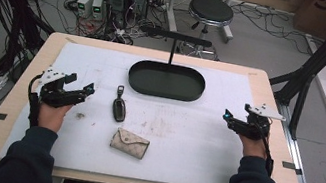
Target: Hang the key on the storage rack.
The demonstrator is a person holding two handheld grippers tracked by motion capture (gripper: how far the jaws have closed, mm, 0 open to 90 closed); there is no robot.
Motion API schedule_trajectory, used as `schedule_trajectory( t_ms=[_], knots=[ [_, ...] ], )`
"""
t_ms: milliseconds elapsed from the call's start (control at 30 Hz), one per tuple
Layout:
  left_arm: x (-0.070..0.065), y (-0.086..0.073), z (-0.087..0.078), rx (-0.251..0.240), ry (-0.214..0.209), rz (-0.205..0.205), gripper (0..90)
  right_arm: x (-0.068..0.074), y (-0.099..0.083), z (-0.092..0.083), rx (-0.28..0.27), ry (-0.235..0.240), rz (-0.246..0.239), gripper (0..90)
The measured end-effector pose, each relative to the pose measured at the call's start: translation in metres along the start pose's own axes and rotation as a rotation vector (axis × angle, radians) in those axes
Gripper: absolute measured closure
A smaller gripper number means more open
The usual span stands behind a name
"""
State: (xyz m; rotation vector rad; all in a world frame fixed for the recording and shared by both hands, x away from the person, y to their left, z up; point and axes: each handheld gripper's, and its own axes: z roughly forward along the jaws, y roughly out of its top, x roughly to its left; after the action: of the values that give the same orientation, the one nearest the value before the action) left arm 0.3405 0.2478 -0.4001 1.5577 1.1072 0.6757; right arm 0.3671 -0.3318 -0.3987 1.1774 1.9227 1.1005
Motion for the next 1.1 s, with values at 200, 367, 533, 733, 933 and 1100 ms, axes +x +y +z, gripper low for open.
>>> schedule_trajectory(
  t_ms=[200,367,533,733,933,1100],
  knots=[
    [-0.008,0.001,0.005,0.019,-0.014,-0.003,22.8,0.001,0.000,0.000,0.000,0.005,-0.003,20.0],
    [-0.014,0.002,0.015,0.041,-0.036,-0.010,23.3,-0.001,-0.001,0.002,0.002,0.008,0.005,20.0],
    [-0.027,0.001,0.025,0.074,-0.069,-0.009,25.9,0.001,-0.002,-0.001,0.000,0.011,0.000,19.9],
    [-0.044,-0.002,0.037,0.120,-0.093,0.001,26.4,0.004,-0.001,-0.002,0.000,0.001,-0.013,20.0],
    [-0.062,-0.010,0.057,0.204,-0.092,0.027,28.8,0.009,0.001,0.000,0.004,0.004,-0.025,20.0],
    [-0.063,-0.021,0.075,0.316,-0.069,0.011,30.7,0.008,0.000,0.001,0.008,0.011,-0.020,20.0]
  ],
)
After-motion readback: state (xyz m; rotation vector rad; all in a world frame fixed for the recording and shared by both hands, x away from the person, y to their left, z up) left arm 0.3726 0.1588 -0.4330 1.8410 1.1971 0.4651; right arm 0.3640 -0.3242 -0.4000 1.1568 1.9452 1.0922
